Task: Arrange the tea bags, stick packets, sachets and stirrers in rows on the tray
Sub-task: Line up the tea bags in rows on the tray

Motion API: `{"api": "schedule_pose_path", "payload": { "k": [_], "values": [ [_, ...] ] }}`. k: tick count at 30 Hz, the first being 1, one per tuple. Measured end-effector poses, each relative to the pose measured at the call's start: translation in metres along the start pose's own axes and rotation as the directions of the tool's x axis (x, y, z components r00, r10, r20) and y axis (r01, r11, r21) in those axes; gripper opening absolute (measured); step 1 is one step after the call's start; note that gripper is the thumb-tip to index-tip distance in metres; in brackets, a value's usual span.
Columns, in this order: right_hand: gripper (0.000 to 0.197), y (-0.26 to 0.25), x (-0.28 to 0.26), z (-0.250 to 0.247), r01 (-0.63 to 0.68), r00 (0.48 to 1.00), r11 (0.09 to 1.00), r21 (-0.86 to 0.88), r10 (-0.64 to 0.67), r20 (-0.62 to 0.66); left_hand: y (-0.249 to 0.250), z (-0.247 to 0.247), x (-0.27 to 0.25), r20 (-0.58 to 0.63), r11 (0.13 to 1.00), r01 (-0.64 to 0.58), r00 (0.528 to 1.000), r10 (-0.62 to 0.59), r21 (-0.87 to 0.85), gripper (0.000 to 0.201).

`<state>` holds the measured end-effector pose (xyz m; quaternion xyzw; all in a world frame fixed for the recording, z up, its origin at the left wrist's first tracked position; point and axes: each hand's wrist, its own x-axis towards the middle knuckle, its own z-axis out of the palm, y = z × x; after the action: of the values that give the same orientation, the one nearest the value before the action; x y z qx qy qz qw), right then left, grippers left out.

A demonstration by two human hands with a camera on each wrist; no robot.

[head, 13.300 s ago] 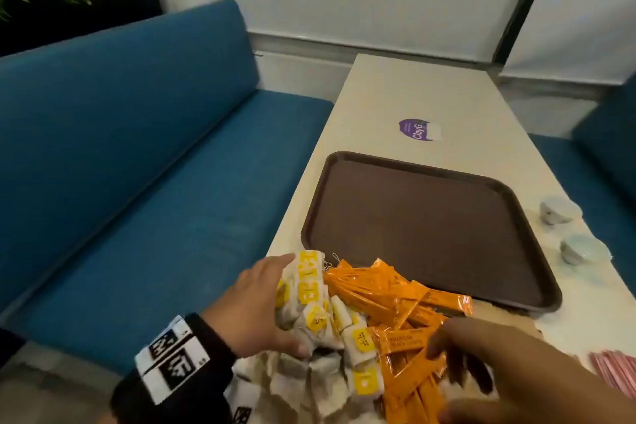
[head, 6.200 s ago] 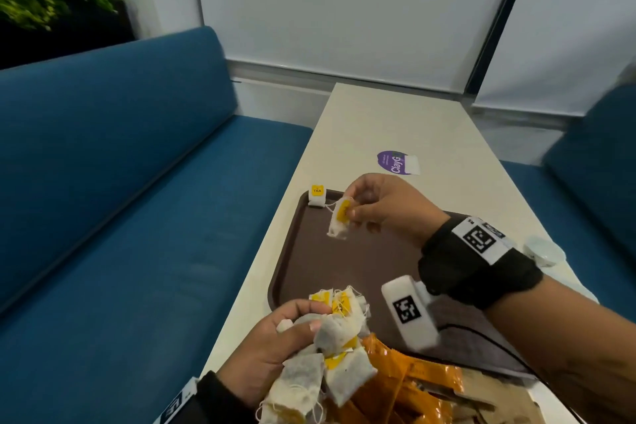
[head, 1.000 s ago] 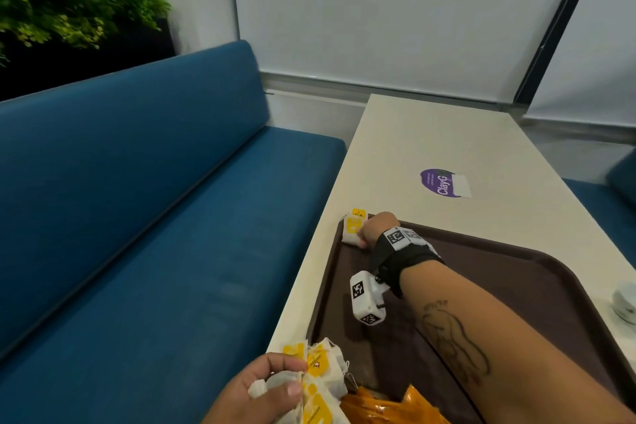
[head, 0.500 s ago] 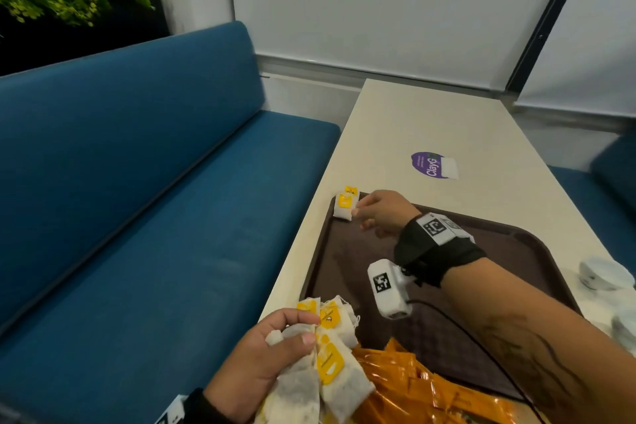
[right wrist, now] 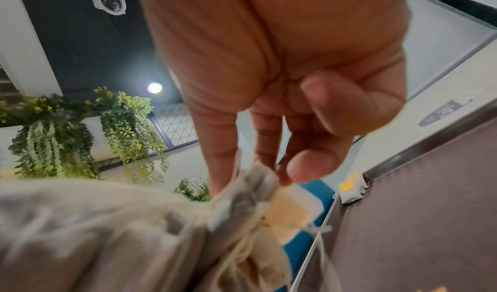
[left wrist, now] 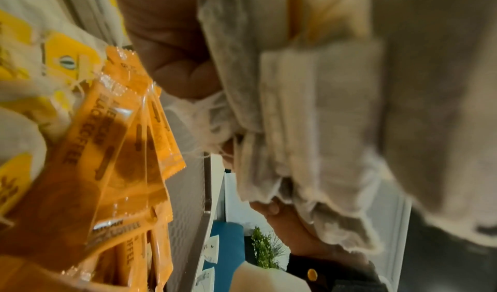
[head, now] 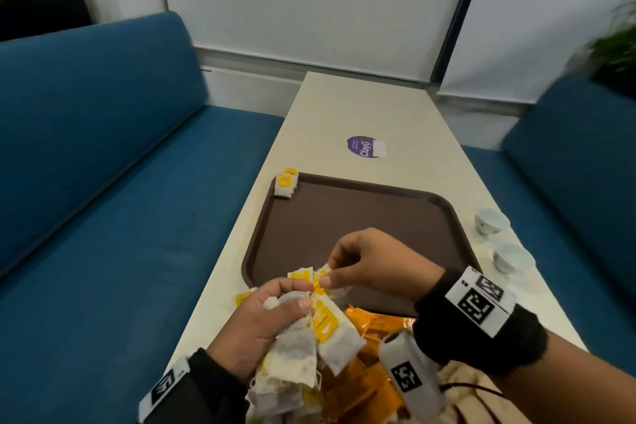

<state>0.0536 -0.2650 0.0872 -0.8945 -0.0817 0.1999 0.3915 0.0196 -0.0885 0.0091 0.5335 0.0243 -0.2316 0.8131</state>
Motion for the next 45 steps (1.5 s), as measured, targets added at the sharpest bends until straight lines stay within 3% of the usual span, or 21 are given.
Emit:
{"api": "schedule_pose_path", "payload": {
  "k": [7,17,24,28,33,37,43,45],
  "values": [
    [0.007,0.008,-0.014,0.002,0.021,0.988,0.978,0.206,0.011,-0.153,-0.004,0.009,-0.001,0.005,0.999,0.006,1.000,-0.006,0.034,0.030],
    [0.009,-0.003,0.001,0.006,0.019,0.976,0.919,0.394,0.069,-0.209,-0.002,-0.006,0.004,0.001,0.997,-0.003,1.000,0.003,-0.072,0.034],
    [0.011,-0.007,0.017,0.001,0.021,0.975,0.889,0.458,0.083,-0.206,0.007,-0.022,0.011,0.006,0.986,-0.052,0.999,0.054,-0.157,0.074],
    [0.011,-0.010,0.028,-0.002,0.028,0.981,0.886,0.464,0.066,-0.185,0.010,-0.030,0.020,0.004,0.983,-0.071,0.997,0.073,-0.169,0.079],
    [0.010,-0.006,0.047,-0.001,-0.032,0.990,0.834,0.551,0.101,-0.095,0.015,-0.036,0.030,0.023,0.985,-0.073,0.997,0.078,-0.157,0.075],
    [0.006,-0.004,0.056,0.004,-0.042,0.999,0.833,0.552,0.052,-0.002,0.016,-0.037,0.037,0.024,0.988,-0.061,0.998,0.065,-0.139,0.057],
    [0.007,-0.003,0.066,0.005,0.087,0.985,0.834,0.546,0.010,-0.172,0.012,-0.045,0.043,-0.015,0.991,-0.031,0.999,0.030,-0.127,0.057],
    [0.007,-0.005,0.066,0.005,0.121,0.987,0.833,0.540,-0.044,-0.154,0.011,-0.045,0.043,-0.028,0.990,-0.037,0.999,0.034,-0.138,0.060]
  ]
}}
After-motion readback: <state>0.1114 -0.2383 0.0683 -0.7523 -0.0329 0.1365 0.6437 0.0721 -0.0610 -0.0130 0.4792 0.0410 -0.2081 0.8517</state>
